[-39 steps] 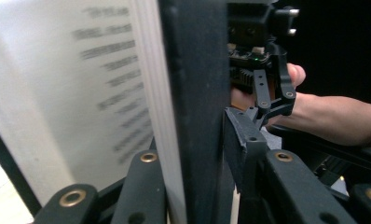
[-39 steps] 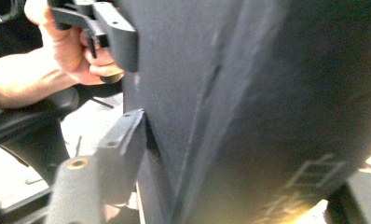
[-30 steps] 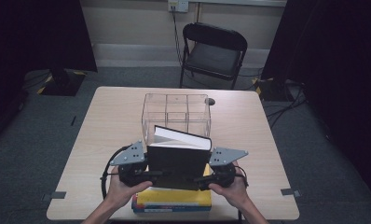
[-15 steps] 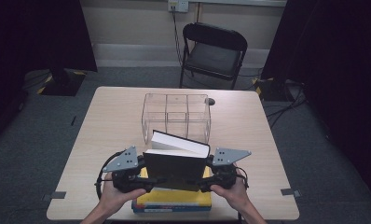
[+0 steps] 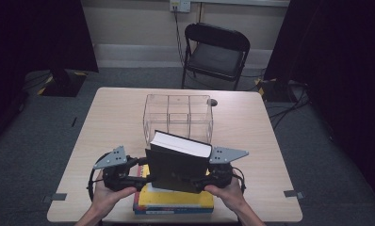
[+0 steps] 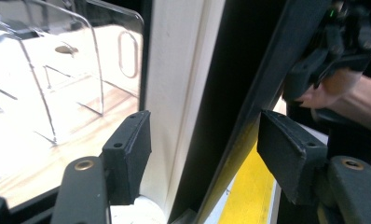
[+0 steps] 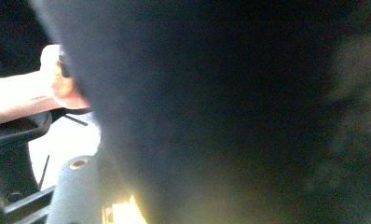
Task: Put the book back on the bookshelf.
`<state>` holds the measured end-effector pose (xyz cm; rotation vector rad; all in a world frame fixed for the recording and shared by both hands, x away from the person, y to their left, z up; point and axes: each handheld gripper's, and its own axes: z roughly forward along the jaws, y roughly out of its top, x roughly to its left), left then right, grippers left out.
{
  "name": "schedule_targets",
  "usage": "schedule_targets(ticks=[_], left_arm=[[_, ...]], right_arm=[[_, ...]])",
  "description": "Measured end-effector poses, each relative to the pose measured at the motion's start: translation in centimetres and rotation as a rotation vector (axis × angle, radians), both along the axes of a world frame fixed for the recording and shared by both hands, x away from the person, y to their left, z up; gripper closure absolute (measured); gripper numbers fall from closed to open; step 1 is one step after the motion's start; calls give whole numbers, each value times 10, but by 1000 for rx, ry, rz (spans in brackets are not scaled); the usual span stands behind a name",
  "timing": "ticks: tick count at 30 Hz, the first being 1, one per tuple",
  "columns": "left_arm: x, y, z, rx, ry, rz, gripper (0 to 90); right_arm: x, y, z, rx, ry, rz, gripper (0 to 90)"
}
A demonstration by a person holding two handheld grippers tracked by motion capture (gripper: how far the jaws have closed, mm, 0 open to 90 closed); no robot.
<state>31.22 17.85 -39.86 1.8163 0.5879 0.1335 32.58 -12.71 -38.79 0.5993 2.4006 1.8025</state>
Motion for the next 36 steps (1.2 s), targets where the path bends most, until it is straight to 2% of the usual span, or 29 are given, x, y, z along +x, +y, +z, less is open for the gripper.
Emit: schedule_targets(ticks=[1, 2, 3, 6, 9, 14, 15, 19, 24, 27, 29, 31, 33, 36], left_arm=[[0, 0, 0, 0, 0, 0, 359], [0, -8, -3, 31, -9, -2, 344], [-1, -10, -3, 36, -16, 8, 322], [0, -10, -3, 49, -28, 33, 395], [4, -11, -2, 45, -17, 44, 426], [6, -11, -2, 50, -23, 36, 431], [5, -11, -3, 46, -24, 33, 433], [2, -9, -3, 47, -30, 37, 424], [-1, -9, -5, 35, -36, 30, 412], [-2, -10, -8, 12, -28, 35, 388], [-2, -8, -9, 11, -36, 32, 381], [-1, -8, -12, 10, -15, 25, 374], [1, -9, -17, 25, 3, 31, 315], [2, -10, -24, 57, 16, 36, 306]], right_arm=[[0, 0, 0, 0, 0, 0, 342], [0, 0, 0, 2, 8, 6, 353], [0, 0, 0, 3, 11, 10, 362], [1, -1, 2, 23, 20, 18, 450], [-3, 3, 6, 1, -18, -15, 487], [-3, 3, 6, 3, -24, -42, 488], [-5, 5, 7, 8, -47, -54, 464], [-10, 13, 8, 39, -71, -67, 421], [-17, 14, 6, 44, -80, -59, 440], [-20, 12, 6, 21, -68, -81, 467], [-22, 12, 6, 12, -74, -85, 476], [-24, 13, 7, 1, -74, -92, 484], [-25, 13, 7, 0, -77, -98, 489], [-25, 13, 7, 3, -63, -114, 498]])
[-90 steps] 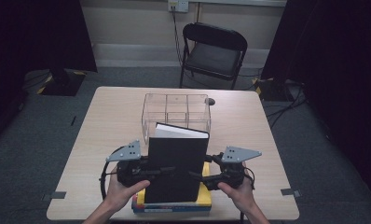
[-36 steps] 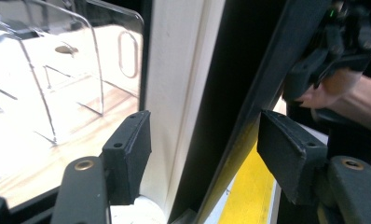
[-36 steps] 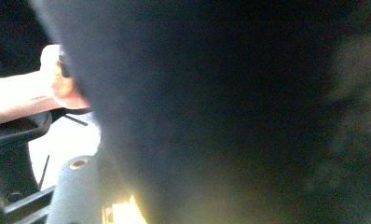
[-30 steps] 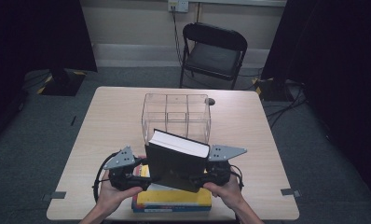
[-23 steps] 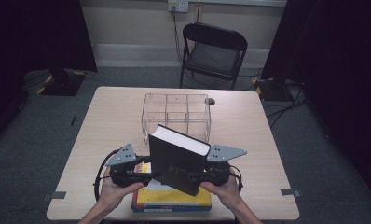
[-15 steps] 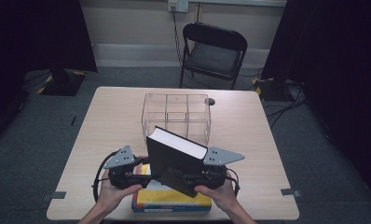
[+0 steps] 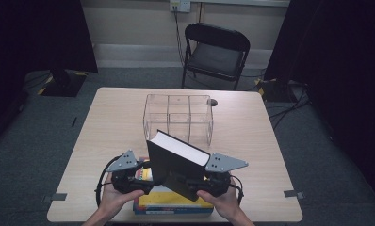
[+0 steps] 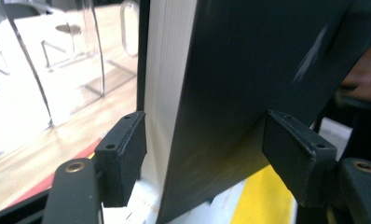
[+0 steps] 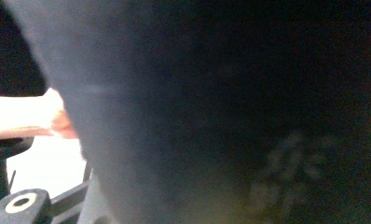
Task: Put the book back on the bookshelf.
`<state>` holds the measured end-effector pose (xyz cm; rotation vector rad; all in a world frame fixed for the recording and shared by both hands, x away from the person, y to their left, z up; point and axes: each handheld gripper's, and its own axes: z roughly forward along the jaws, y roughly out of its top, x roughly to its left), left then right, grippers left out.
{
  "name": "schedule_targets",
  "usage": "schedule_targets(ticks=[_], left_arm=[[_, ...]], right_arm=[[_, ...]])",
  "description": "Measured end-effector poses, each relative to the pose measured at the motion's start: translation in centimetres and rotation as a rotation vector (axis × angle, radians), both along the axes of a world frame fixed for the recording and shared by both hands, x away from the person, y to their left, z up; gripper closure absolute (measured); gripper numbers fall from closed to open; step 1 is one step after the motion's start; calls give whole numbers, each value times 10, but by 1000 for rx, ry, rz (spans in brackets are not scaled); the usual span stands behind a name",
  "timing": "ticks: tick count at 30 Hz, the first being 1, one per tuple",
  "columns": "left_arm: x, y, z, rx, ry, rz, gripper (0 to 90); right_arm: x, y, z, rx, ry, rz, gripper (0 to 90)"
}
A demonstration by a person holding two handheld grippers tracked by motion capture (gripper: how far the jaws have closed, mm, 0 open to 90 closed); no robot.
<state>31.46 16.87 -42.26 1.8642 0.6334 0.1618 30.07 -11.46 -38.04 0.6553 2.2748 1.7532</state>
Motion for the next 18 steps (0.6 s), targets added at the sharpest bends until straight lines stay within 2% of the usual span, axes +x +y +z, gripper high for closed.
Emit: schedule_targets(ticks=[4, 6, 9, 11, 14, 16, 18], left_arm=[[2, 6, -3, 30, 15, 16, 297], [4, 14, -5, 50, 27, 58, 282], [9, 30, -15, 103, 58, 125, 233], [12, 39, -23, 96, 110, 153, 208], [14, 39, -28, 140, 122, 177, 189], [16, 38, -31, 146, 131, 213, 194], [18, 37, -34, 167, 135, 219, 204]], right_arm=[[3, -2, 0, 14, 24, -10, 506], [6, -3, 1, 19, 37, -7, 509], [11, -3, 3, 28, 56, -8, 514], [14, -4, 5, 35, 63, -13, 519], [16, -5, 11, 29, 71, -27, 522], [17, -7, 14, 27, 64, -35, 524], [19, -11, 14, 37, 72, -44, 526]])
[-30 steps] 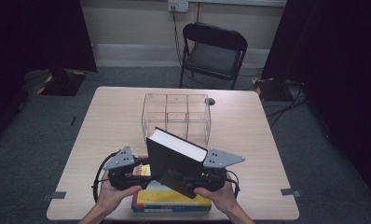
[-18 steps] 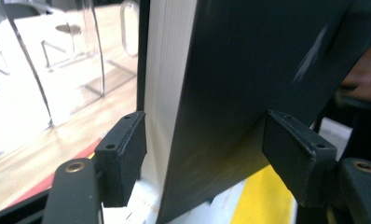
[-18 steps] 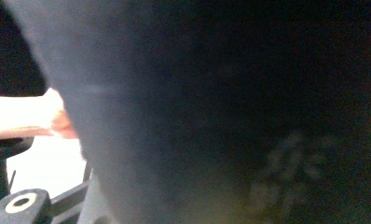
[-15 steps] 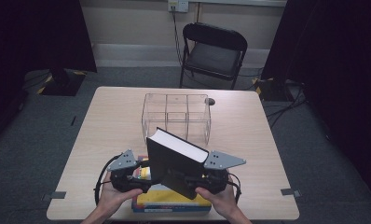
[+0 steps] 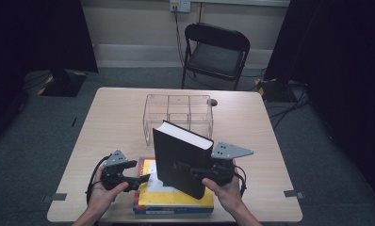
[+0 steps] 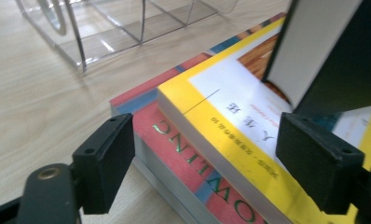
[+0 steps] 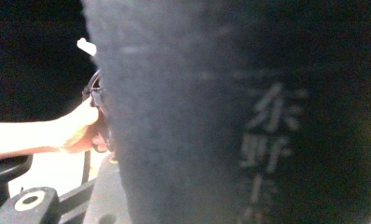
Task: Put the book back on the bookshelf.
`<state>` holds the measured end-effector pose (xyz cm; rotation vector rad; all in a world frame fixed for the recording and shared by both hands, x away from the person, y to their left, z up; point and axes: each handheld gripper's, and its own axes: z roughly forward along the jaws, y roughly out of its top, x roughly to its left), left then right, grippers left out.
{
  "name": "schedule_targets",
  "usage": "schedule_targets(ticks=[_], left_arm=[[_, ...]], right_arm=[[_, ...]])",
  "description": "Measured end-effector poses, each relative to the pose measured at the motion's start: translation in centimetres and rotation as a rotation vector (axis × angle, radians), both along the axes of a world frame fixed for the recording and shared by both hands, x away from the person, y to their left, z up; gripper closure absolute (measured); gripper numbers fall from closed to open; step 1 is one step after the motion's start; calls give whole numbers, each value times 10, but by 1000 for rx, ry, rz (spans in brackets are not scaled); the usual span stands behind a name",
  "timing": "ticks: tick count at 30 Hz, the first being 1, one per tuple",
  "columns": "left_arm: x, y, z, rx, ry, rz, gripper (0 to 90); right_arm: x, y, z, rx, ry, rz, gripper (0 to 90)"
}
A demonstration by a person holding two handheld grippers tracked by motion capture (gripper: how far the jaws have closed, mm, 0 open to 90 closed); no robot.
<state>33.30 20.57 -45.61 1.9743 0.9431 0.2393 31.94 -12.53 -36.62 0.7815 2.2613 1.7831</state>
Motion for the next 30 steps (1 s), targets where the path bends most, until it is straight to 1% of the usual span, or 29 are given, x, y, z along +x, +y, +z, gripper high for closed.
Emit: schedule_targets(ticks=[2, 4, 7, 10, 12, 14, 15, 18, 19, 20, 21, 23, 26, 30], left_arm=[[1, 1, -1, -15, 12, 1, 179], [1, 1, -3, -26, 13, 12, 165], [1, 1, -6, -52, 19, 23, 154], [1, 1, -8, -55, 10, 14, 149], [2, 1, -9, -72, 18, 14, 147], [3, 1, -9, -73, 21, 15, 136], [3, 2, -10, -81, 28, 17, 131], [5, 2, -11, -83, 31, 19, 113], [5, 2, -11, -83, 32, 19, 111], [5, 2, -11, -83, 32, 19, 112], [4, 2, -11, -82, 30, 19, 112], [4, 2, -11, -83, 30, 19, 112], [5, 2, -11, -86, 37, 18, 112], [5, 2, -11, -87, 40, 21, 112]], right_arm=[[2, -4, 0, 6, 5, -9, 526], [2, -8, 1, 7, 6, -28, 527], [3, -13, 5, 1, -5, -58, 528], [4, -20, 7, 0, -12, -83, 529], [5, -24, 8, 5, -13, -102, 530], [6, -27, 10, 3, -20, -119, 530], [8, -29, 12, -4, -20, -126, 530], [11, -33, 13, -5, -25, -144, 531], [11, -34, 14, -1, -26, -159, 531], [11, -34, 14, -1, -26, -159, 531], [13, -37, 15, -2, -32, -179, 532], [14, -40, 17, -4, -39, -194, 532], [16, -48, 20, 5, -43, -225, 533], [19, -57, 24, -1, -49, -285, 533]])
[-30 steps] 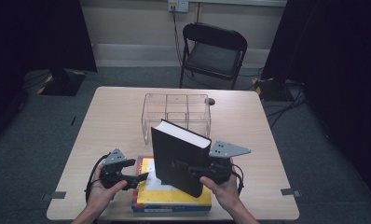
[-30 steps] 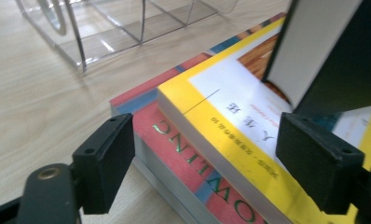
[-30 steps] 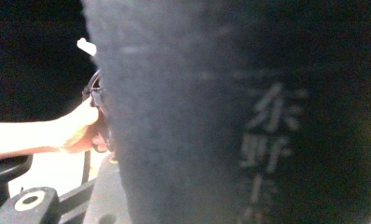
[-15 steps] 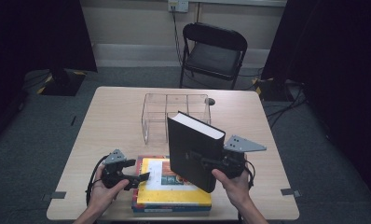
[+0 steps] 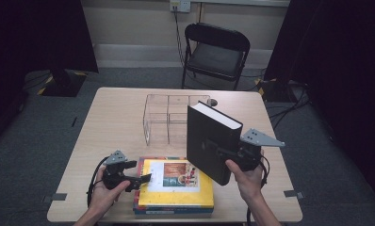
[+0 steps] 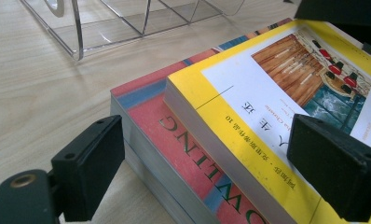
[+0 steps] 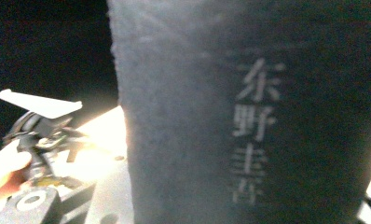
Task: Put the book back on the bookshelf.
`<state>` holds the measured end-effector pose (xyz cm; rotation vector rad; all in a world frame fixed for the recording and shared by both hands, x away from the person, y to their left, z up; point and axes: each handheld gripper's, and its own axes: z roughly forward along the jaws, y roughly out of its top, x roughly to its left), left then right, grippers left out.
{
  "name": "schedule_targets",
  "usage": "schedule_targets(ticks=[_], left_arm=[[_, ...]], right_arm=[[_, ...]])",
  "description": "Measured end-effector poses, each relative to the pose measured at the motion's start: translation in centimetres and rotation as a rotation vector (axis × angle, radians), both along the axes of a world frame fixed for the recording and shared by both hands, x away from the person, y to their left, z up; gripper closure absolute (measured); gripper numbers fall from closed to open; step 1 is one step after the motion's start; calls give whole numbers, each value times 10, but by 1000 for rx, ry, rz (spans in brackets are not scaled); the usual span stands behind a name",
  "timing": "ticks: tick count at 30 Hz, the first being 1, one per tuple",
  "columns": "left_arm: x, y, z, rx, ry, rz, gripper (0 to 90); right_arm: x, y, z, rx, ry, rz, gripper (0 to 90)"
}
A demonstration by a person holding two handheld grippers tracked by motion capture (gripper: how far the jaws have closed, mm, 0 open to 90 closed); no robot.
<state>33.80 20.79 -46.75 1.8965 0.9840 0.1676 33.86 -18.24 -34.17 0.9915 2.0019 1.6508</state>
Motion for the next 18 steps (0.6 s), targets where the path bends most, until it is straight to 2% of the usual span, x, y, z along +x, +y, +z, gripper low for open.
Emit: schedule_targets(ticks=[7, 12, 18], left_arm=[[1, 0, -1, -4, 6, -6, 106], [2, 0, -1, -4, 4, -5, 106], [1, -1, -1, -8, 4, -4, 106]], right_arm=[[11, -8, -3, -20, 3, -68, 534], [25, -4, -6, -39, 7, -103, 535], [41, 4, -12, -35, 29, -141, 535]])
